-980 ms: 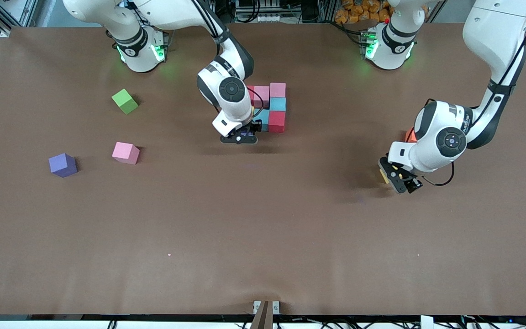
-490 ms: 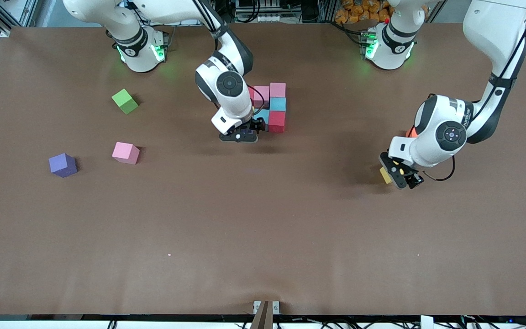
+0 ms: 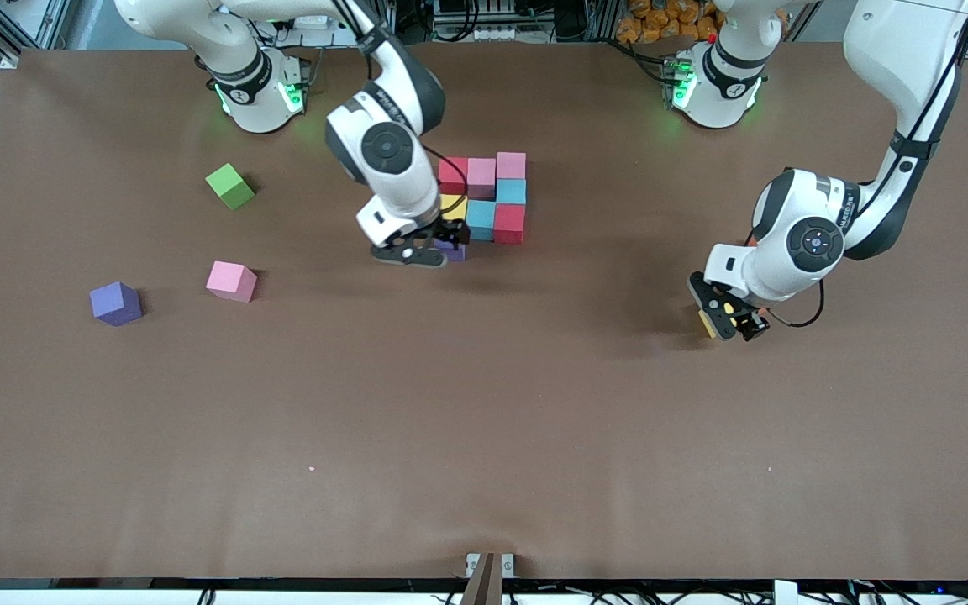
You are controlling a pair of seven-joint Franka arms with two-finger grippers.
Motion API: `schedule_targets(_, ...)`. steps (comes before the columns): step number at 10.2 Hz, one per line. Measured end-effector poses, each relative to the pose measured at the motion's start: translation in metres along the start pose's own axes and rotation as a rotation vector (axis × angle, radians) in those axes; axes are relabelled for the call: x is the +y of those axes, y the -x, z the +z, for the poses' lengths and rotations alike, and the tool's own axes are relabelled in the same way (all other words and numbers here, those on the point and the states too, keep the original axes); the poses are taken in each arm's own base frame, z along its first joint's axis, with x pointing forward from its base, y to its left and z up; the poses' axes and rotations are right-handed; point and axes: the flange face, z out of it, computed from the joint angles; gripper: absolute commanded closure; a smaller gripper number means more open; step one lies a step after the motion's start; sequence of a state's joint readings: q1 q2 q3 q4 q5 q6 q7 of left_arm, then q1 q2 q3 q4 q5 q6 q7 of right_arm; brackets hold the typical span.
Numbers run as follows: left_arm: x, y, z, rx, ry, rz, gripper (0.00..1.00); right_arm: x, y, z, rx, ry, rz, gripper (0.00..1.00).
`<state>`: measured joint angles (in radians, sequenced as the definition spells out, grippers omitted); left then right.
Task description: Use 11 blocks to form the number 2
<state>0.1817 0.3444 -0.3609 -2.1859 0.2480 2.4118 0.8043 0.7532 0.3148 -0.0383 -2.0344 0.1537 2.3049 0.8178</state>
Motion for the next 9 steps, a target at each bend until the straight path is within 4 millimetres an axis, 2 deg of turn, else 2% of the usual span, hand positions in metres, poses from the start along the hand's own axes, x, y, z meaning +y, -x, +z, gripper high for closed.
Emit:
schedule_targets(3, -0.001, 0.0, 0.0, -0.001, -0.012, 0.01, 0.0, 0.065, -0.043, 0.0, -0.065, 0.055, 0.129, 0.0)
schedule_targets(5, -0.001, 0.0, 0.002, -0.017, -0.029, 0.039, 0.0, 0.127, -0.082, 0.0, -0.102, 0.064, 0.171, 0.0)
schedule_targets(6, -0.001, 0.0, 0.004, -0.019, -0.034, 0.046, 0.0, 0.158, -0.095, 0.003, -0.119, 0.062, 0.154, 0.0)
schedule_targets(7, -0.002, 0.001, 0.007, -0.019, -0.033, 0.046, 0.0, 0.191, -0.106, 0.007, -0.137, 0.057, 0.128, 0.0)
schedule_targets(9, -0.003, 0.001, 0.012, -0.009, -0.035, 0.044, 0.0, 0.244, -0.119, 0.009, -0.159, 0.04, 0.077, 0.0)
